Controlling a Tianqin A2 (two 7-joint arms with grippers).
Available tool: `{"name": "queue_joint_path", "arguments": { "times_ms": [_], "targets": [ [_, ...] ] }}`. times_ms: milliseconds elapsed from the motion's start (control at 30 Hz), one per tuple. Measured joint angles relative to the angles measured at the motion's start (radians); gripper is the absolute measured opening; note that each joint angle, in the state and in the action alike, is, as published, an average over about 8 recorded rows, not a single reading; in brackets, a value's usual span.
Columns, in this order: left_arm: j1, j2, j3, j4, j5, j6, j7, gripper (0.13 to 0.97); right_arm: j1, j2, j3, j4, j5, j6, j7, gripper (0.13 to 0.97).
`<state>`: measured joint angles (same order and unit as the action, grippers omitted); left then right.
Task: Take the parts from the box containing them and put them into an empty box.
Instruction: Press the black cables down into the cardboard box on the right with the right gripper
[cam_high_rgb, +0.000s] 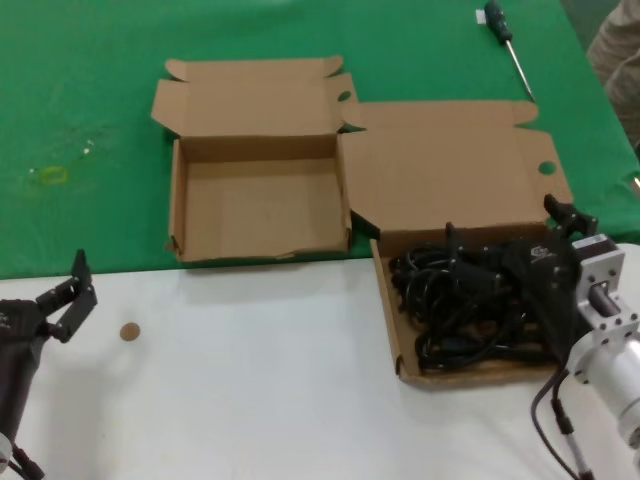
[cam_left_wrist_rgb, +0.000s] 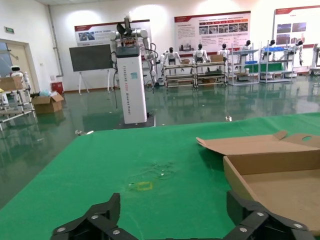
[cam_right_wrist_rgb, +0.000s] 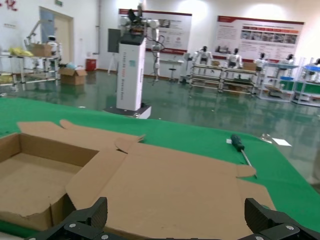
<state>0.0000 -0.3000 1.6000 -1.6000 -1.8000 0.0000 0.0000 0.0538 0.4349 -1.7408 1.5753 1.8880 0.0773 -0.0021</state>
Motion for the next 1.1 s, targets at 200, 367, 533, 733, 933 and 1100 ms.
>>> {"name": "queue_joint_path", "arguments": {
  "times_ms": [200,367,533,733,933,1100],
  "targets": [
    [0.000,0.000,0.000,0.000,0.000,0.000,0.000,0.671,0.017,0.137,-0.038,0.022,0.040,-0.026,0.021,0.966],
    [0.000,0.000,0.000,0.000,0.000,0.000,0.000,0.599,0.036,0.286,-0.059,0.036,0.038,-0.113,0.051,0.966],
    [0.000,0.000,0.000,0.000,0.000,0.000,0.000,0.517,0.058,0.411,-0.063,0.029,0.016,-0.278,0.048,0.966],
    [0.000,0.000,0.000,0.000,0.000,0.000,0.000,0.382,0.129,0.516,-0.069,-0.016,-0.010,-0.525,-0.018,0.966],
    [0.000,0.000,0.000,0.000,0.000,0.000,0.000,0.272,0.259,0.574,-0.105,-0.081,-0.059,-0.762,-0.099,0.966],
    [0.000,0.000,0.000,0.000,0.000,0.000,0.000,0.236,0.378,0.595,-0.151,-0.139,-0.118,-0.949,-0.181,0.966]
  ]
}}
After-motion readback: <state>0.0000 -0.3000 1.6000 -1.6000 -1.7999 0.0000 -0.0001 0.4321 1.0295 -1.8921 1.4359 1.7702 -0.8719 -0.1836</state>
